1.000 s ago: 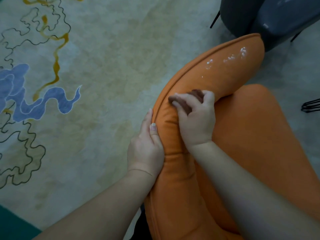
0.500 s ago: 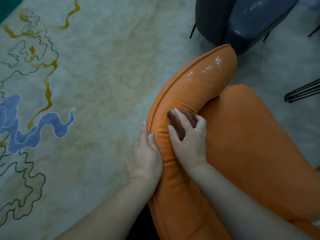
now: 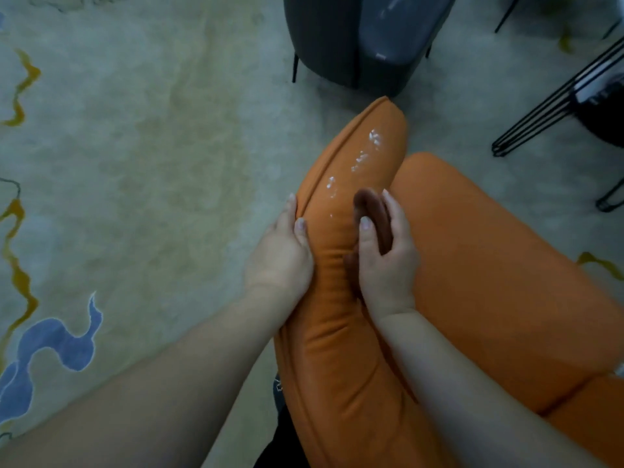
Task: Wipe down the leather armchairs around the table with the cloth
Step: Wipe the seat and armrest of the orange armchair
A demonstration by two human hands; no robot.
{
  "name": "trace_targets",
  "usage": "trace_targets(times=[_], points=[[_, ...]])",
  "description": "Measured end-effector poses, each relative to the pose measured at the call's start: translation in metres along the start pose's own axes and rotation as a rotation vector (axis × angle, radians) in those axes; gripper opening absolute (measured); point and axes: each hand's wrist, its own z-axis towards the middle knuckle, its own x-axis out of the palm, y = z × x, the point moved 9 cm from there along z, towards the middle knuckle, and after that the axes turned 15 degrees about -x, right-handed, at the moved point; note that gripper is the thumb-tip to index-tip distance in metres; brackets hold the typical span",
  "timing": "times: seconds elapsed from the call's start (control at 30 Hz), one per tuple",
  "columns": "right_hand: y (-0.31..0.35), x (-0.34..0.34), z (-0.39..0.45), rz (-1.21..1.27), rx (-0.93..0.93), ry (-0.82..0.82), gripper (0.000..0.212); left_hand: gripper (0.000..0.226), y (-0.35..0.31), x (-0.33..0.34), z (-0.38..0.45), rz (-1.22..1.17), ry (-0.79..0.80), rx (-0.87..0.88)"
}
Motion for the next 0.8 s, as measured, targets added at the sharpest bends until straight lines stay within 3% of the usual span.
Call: trace_targets(times=[0.2, 0.3, 0.47, 0.7, 0.8], points=[[-0.049, -0.005, 0.055, 0.066, 0.256, -0.223, 0.036, 0.049, -0.054, 0.019, 0.053, -0.014, 0.081, 0.161], [-0.069, -0.002, 0.061, 0.068, 0.29, -0.234, 0.037, 0.055, -0.047, 0.017, 0.054, -0.077, 0.066, 0.176], [-0.086, 0.017, 0.095, 0.077, 0.249, -0.173, 0.039, 0.043, -0.046, 0.011, 0.053, -0.129, 0.073, 0.207], [-0.09, 0.047, 0.149, -0.102, 0.211, -0.081, 0.038, 0.043, -0.046, 0.008, 0.05, -0.123, 0.065, 0.203], [-0.064, 0.044, 0.122, -0.13, 0.052, -0.077, 0.036, 0.045, -0.047, 0.007, 0.048, -0.126, 0.063, 0.197]])
